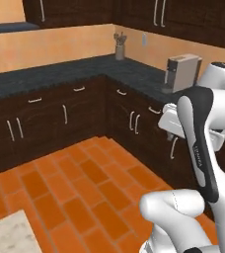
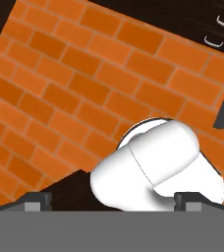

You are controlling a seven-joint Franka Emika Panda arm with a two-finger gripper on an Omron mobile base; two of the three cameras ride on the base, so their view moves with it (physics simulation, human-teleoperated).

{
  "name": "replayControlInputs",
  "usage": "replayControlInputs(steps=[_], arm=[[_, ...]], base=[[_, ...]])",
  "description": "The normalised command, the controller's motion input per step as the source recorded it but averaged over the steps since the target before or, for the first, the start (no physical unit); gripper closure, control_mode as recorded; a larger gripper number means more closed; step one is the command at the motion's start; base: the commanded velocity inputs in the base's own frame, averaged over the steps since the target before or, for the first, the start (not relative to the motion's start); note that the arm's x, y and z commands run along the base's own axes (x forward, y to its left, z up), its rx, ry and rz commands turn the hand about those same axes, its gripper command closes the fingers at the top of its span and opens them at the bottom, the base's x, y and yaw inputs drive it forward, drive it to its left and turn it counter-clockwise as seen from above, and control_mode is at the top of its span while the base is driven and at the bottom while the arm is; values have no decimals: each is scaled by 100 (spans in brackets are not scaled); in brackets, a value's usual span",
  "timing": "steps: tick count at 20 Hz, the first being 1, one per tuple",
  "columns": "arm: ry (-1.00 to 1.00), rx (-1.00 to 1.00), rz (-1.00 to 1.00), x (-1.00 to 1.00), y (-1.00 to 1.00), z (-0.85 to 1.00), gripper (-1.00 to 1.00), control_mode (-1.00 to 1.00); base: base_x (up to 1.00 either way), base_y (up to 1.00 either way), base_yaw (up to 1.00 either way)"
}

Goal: Take the meat container that has the fish and place it on the second highest rack of the freezer. Then take the vegetable container that has the lemon and squash and place it on the highest rack of the freezer.

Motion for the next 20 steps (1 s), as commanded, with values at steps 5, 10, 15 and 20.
replayControlInputs(steps=[5, 10, 15, 20], arm=[[0, 0, 0, 0, 0, 0, -100, 100], [0, 0, 0, 0, 0, 0, -100, 100], [0, 0, 0, 0, 0, 0, -100, 100], [0, 0, 0, 0, 0, 0, -100, 100]], base=[[100, 0, -39], [100, 0, -41], [86, 1, -50], [68, 0, -59]])
